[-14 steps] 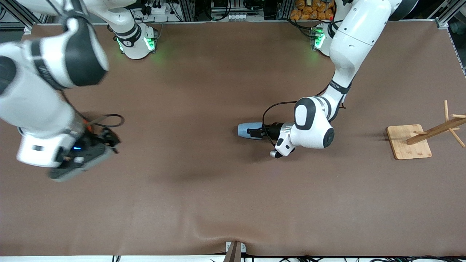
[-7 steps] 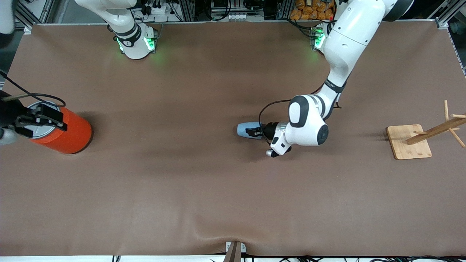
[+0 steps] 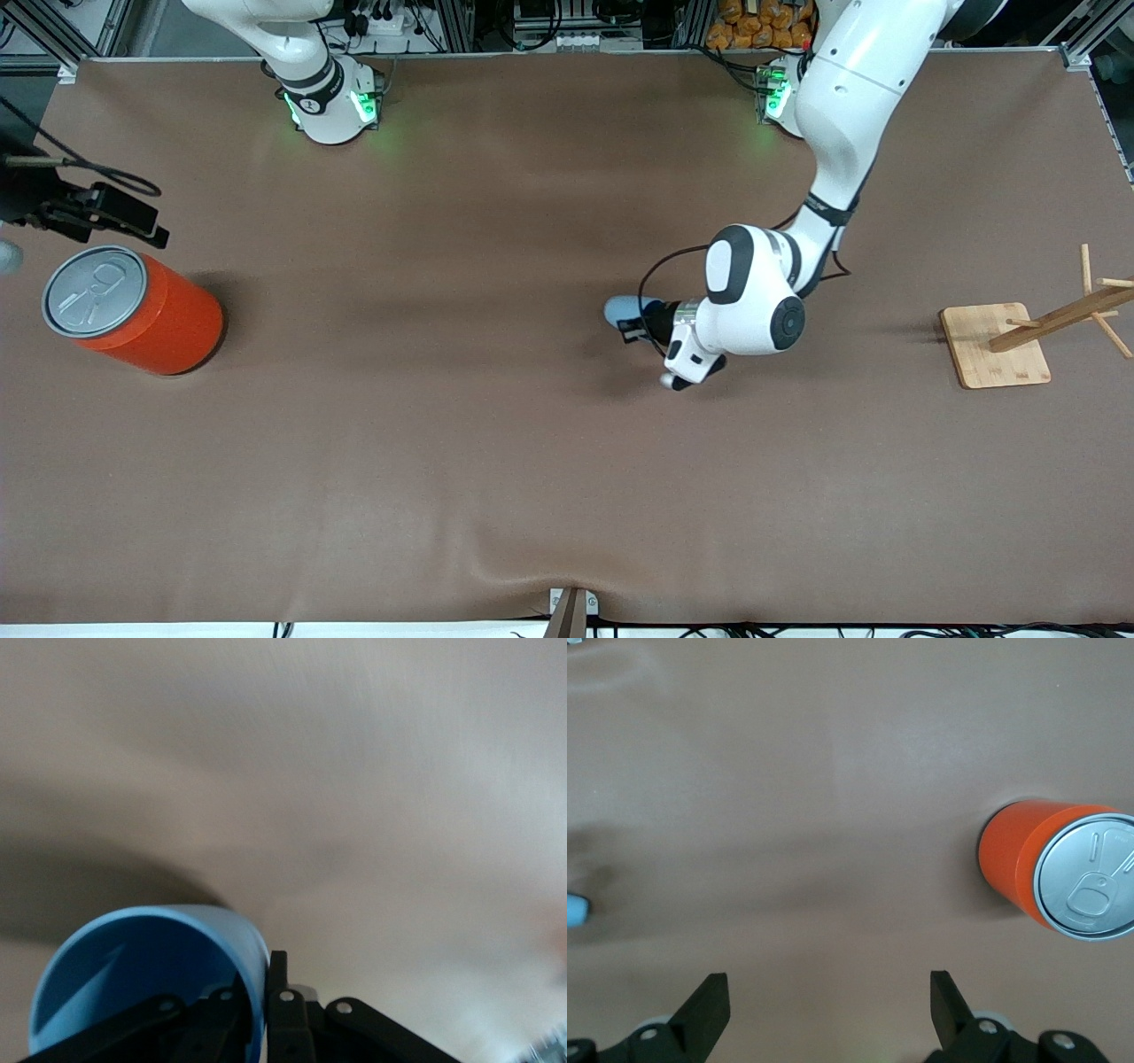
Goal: Flip cup
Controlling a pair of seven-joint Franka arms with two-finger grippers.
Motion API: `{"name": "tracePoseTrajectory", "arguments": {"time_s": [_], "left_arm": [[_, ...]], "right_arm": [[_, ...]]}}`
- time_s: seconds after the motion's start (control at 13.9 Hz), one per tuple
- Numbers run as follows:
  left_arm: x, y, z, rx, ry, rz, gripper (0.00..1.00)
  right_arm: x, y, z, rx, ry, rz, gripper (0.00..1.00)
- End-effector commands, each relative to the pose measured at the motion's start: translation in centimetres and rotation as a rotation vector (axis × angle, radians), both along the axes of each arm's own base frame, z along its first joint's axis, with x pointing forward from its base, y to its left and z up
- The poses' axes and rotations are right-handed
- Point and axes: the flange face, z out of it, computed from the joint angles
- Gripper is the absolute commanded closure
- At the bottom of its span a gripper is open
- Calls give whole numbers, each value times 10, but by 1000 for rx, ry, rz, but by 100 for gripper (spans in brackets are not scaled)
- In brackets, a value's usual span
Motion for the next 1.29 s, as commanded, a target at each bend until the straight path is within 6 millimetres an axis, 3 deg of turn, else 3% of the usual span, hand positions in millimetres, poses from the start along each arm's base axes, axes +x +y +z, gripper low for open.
{"name": "tracePoseTrajectory", "arguments": {"time_s": [0.0,0.14,0.29,0.5,0.65,0.79,0.86,0.93,1.08,1.22], "left_arm": [[29,44,36,138,-65,86,100],[46,83,53,268,-113,143,100],[56,107,63,397,-156,174,100],[62,114,61,589,-229,178,100],[54,99,33,627,-208,154,100],[54,103,24,634,-199,141,100],[57,107,27,631,-202,147,82],[58,109,32,629,-208,151,1],[62,113,45,625,-224,165,0],[66,117,77,612,-255,188,0]], "right_arm": [[-53,2,-11,0,-39,-26,0],[-66,5,-19,-4,-31,-24,0],[-63,-3,-25,9,-49,-43,0],[-47,-6,-8,18,-62,-55,0],[-48,-10,2,4,-30,-41,0],[-48,-18,10,21,-44,-27,0],[-50,-26,9,22,-34,-18,0],[-50,-30,9,23,-33,-18,0],[-49,-41,9,26,-35,-32,0],[-49,-40,9,28,-36,-23,0]]}}
